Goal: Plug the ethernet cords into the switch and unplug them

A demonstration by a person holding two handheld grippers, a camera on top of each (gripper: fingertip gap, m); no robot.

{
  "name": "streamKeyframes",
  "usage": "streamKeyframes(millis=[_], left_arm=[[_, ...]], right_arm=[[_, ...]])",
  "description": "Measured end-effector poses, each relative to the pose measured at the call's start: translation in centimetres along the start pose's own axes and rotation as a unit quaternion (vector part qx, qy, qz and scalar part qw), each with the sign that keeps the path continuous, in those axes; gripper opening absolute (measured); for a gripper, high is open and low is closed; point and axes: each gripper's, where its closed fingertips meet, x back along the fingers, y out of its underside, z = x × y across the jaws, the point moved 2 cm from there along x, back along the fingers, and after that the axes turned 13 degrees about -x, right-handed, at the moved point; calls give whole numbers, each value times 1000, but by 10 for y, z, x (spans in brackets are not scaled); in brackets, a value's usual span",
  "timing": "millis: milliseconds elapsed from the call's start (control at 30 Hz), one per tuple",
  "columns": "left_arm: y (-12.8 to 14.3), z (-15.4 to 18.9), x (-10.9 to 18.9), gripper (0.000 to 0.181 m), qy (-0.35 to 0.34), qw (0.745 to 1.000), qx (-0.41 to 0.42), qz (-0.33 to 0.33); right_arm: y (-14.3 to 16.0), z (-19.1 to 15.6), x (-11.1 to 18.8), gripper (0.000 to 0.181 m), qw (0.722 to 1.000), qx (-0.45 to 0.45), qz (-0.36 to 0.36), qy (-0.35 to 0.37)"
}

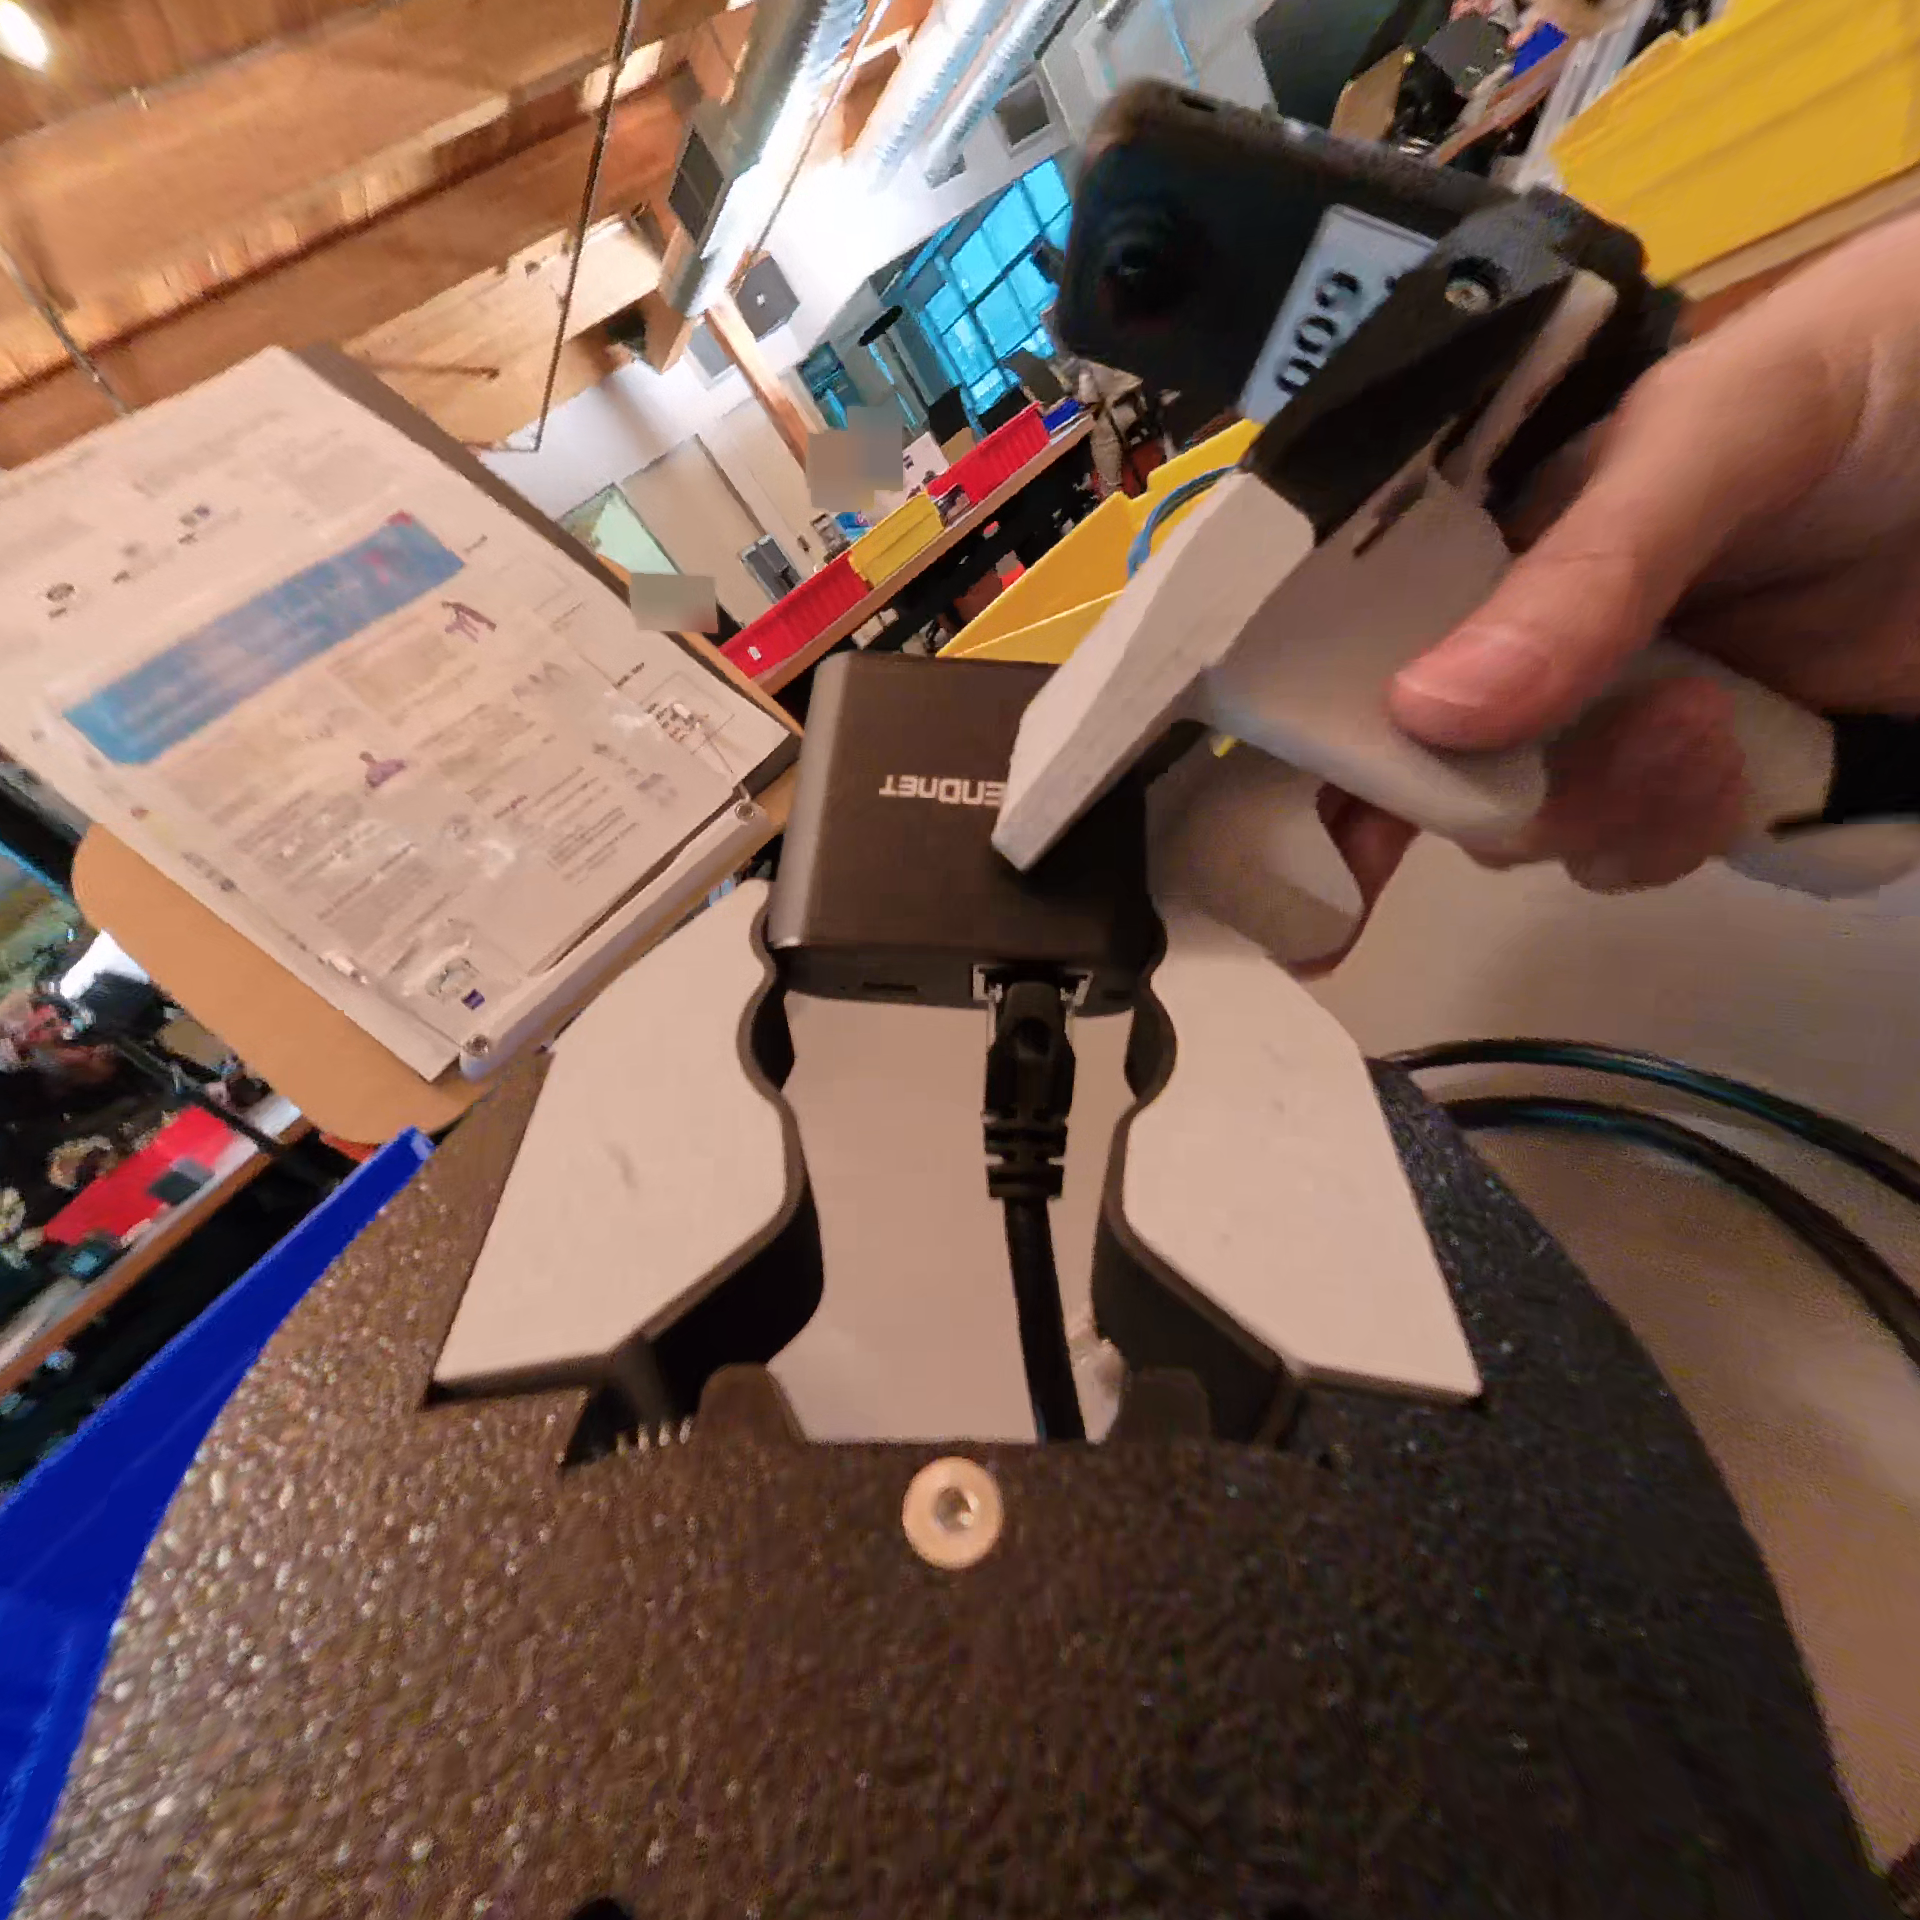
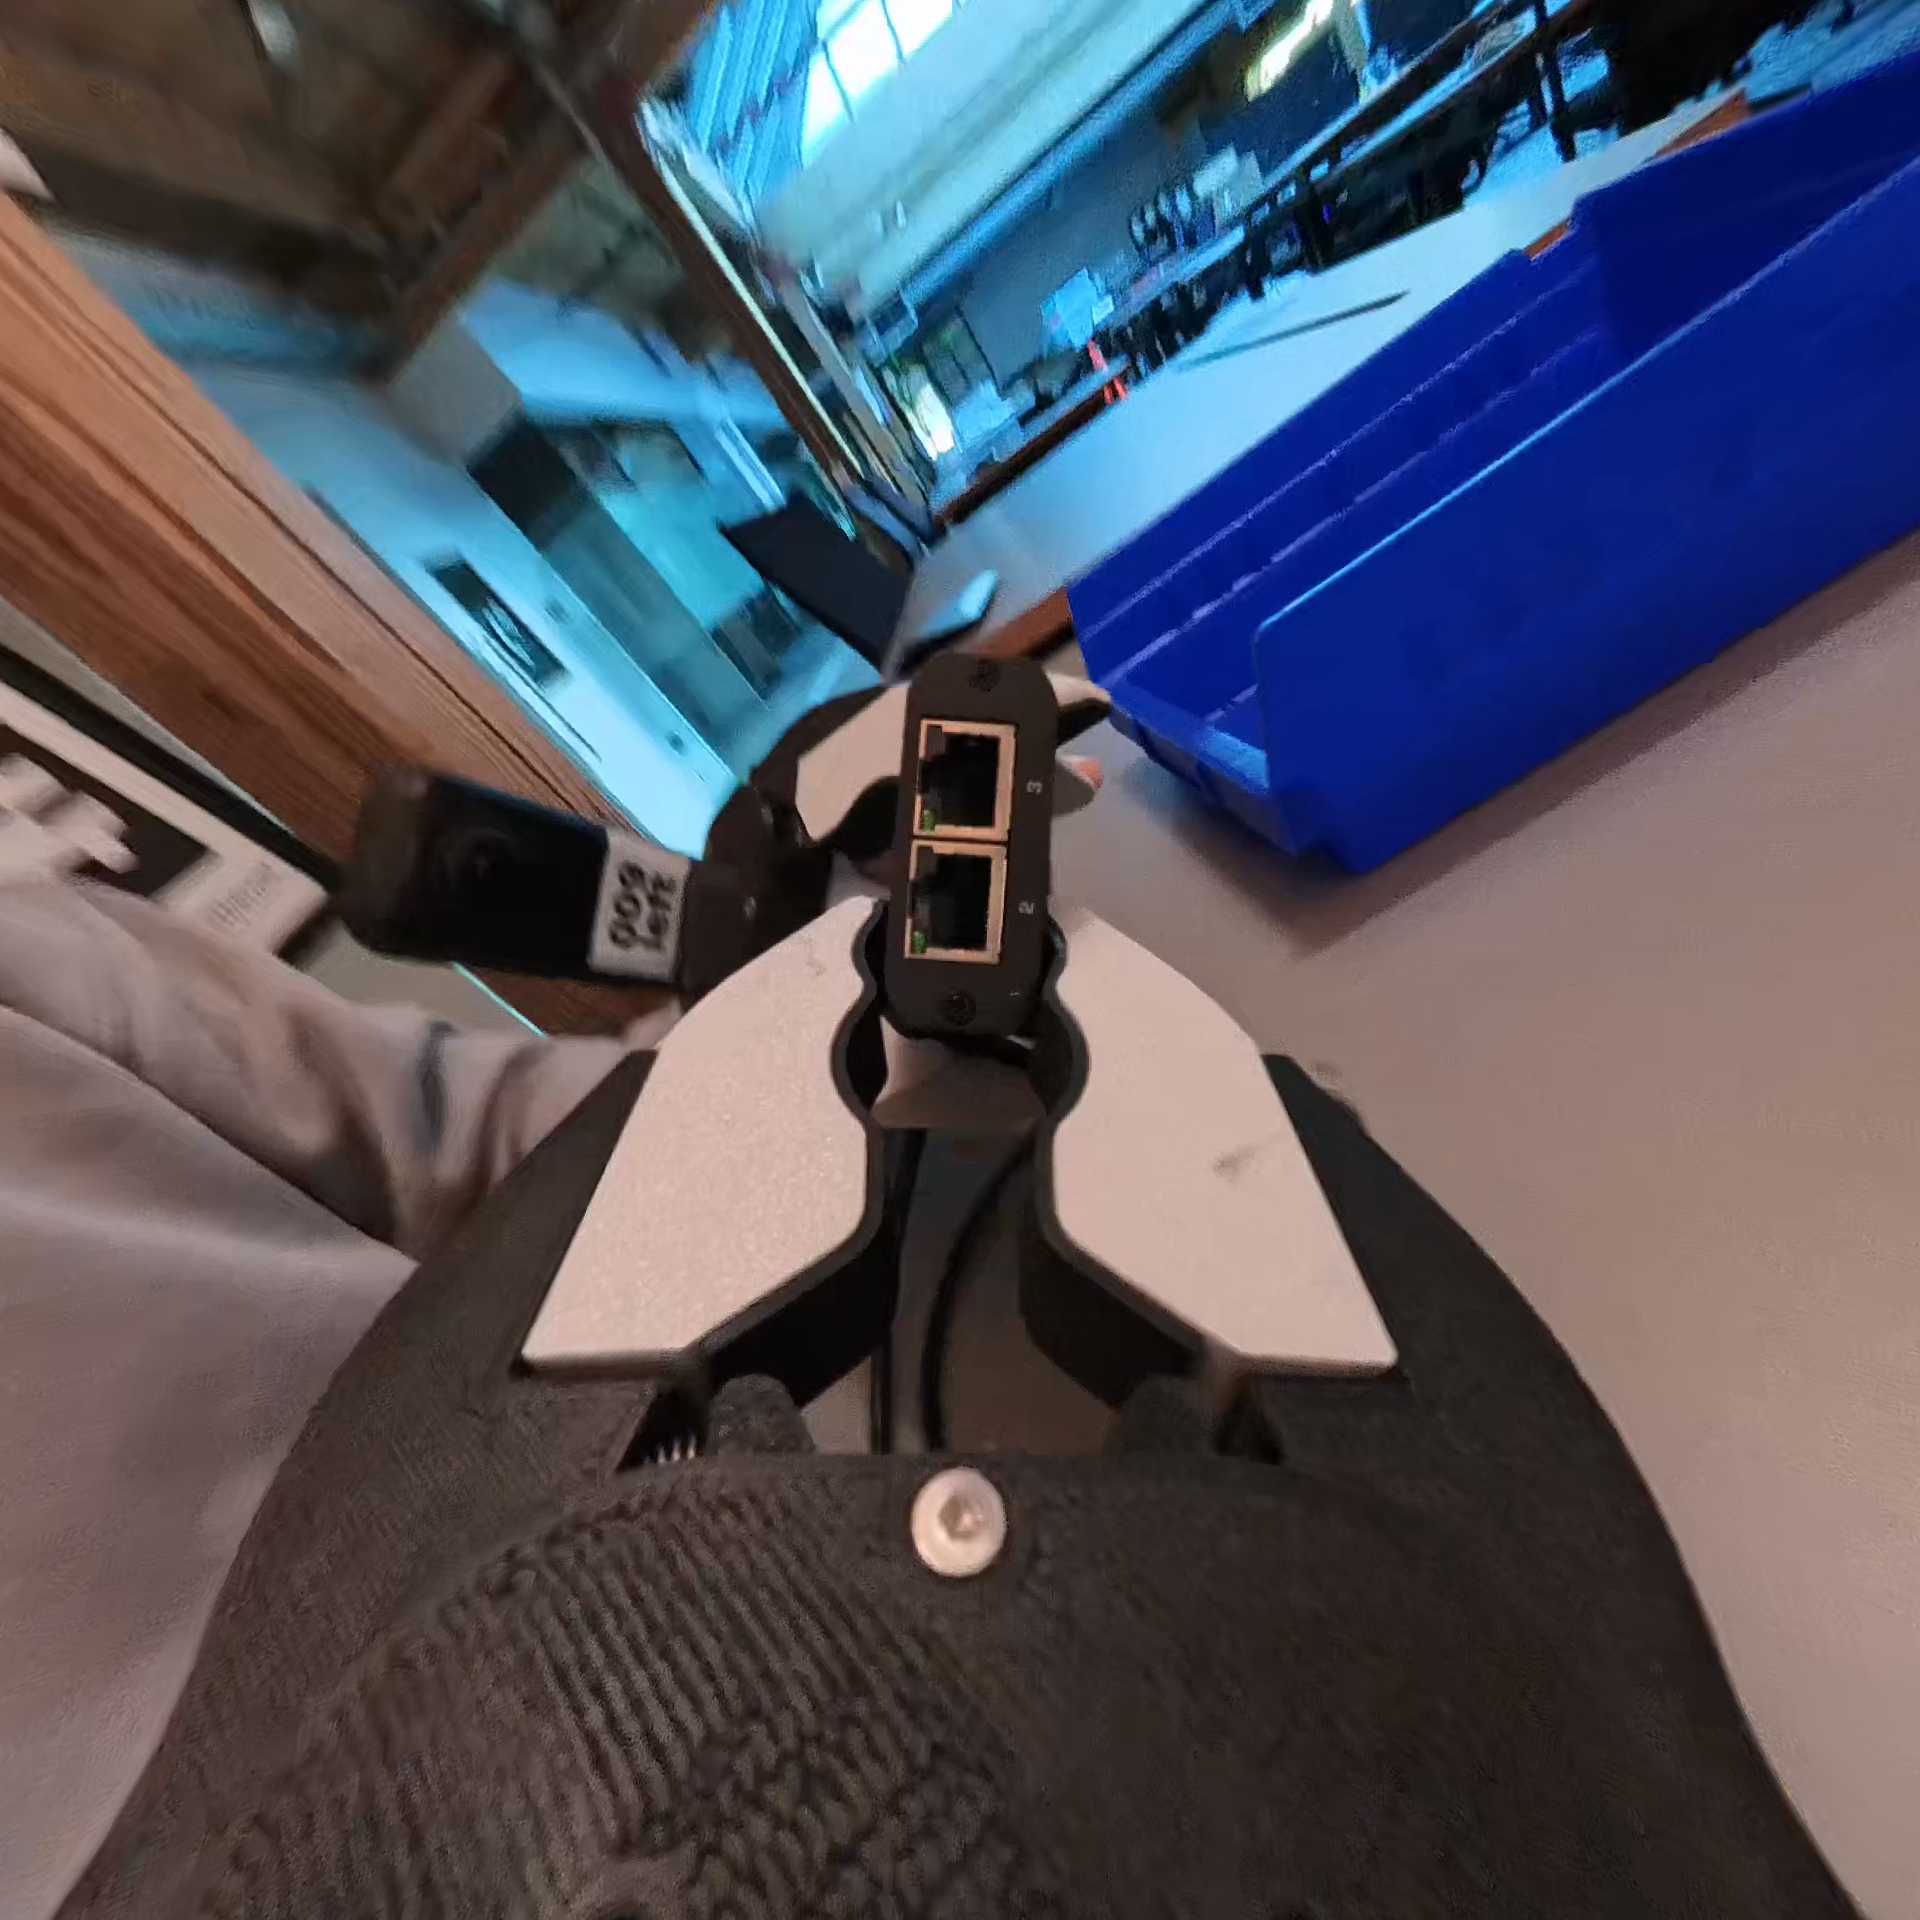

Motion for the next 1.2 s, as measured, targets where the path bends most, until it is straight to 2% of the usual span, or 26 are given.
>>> streamKeyframes(millis=[100, 200, 267, 333, 433, 500, 533, 600, 700, 800, 833, 900, 967, 1033, 1100, 1167, 1200], left_arm=[[-1, 9, 3, 64, 58, 997, -40, 8], [-3, 7, 12, 69, 123, 992, -39, -14], [-16, 3, 21, 68, 151, 988, -29, 7], [-30, -4, 28, 61, 159, 987, -29, 20], [-45, -8, 36, 46, 169, 984, -51, 22], [-54, -1, 41, 39, 199, 978, -51, 31], [-57, 5, 43, 35, 225, 973, -46, 35], [-57, 11, 44, 24, 247, 968, -43, 27], [-55, 11, 41, 23, 250, 968, -22, 17], [-49, -1, 32, 23, 219, 975, 50, 0], [-44, -9, 29, 23, 197, 976, 95, -2], [-34, -24, 23, 22, 155, 966, 205, 2], [-27, -37, 20, 22, 116, 945, 305, 19], [-23, -44, 17, 23, 80, 919, 386, 31], [-23, -43, 15, 23, 61, 896, 438, 40], [-28, -38, 12, 23, 62, 887, 454, 53], [-31, -34, 11, 23, 70, 887, 453, 54]], right_arm=[[-4, -4, 14, 25, 983, 162, -45, 75], [-15, -22, 28, 24, 937, 315, -64, 136], [-15, -31, 35, 24, 885, 418, -100, 180], [-9, -36, 38, 25, 819, 509, -147, 219], [5, -35, 34, 25, 726, 599, -223, 255], [14, -29, 29, 24, 685, 625, -260, 271], [17, -27, 26, 24, 675, 630, -270, 274], [20, -25, 21, 24, 681, 626, -268, 270], [18, -22, 21, 24, 700, 613, -255, 264], [-1, -16, 20, 35, 732, 587, -175, 298], [-9, -14, 19, 42, 750, 570, -134, 308], [-18, -8, 14, 72, 803, 500, -63, 318], [-21, 0, 6, 86, 850, 418, -2, 319], [-13, 7, -5, 86, 876, 365, 27, 312], [-9, 18, -8, 89, 867, 360, 35, 343], [-15, 24, 0, 90, 837, 384, 59, 386], [-18, 22, 4, 81, 829, 398, 74, 387]])
